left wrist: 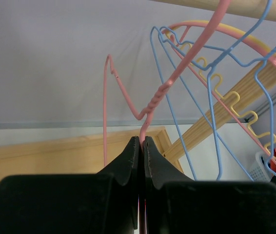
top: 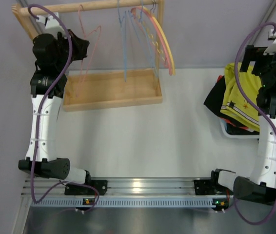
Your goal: Remove the trousers from the hanger
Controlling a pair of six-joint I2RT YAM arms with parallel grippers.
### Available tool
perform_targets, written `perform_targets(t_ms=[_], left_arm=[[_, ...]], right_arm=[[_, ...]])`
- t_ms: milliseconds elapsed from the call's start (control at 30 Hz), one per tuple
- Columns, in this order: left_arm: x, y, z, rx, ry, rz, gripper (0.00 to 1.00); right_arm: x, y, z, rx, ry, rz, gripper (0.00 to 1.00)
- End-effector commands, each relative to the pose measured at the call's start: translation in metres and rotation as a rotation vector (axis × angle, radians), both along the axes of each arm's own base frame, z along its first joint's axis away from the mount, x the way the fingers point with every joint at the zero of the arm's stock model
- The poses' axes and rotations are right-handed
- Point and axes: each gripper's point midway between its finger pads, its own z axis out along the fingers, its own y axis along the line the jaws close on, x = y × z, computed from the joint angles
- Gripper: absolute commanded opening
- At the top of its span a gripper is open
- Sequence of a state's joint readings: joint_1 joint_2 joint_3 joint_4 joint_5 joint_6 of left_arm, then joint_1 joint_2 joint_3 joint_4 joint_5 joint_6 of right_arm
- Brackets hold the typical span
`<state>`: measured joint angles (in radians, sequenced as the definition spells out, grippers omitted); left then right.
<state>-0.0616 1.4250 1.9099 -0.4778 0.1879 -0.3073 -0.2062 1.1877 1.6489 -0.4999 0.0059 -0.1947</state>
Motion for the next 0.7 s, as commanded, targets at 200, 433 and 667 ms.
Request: perform_targets(t_ms=[200, 433, 667], left_arm=[[0.06, -0.004, 0.039, -0.01, -0.147, 0.105, 0.0], [0.079, -0.027, 0.033, -0.004, -0.152, 0.089, 0.0], [0.09, -0.045, 0.022, 0.03, -0.144, 0.069, 0.0]], right_arm=[[-0.047, 0.028, 0.026, 0.084, -0.03, 0.083, 0.99], [-0.058, 0.034, 0.035, 0.067, -0.061, 0.11, 0.99], [-0.059, 0.037, 0.036, 0.072, -0.065, 0.124, 0.99]])
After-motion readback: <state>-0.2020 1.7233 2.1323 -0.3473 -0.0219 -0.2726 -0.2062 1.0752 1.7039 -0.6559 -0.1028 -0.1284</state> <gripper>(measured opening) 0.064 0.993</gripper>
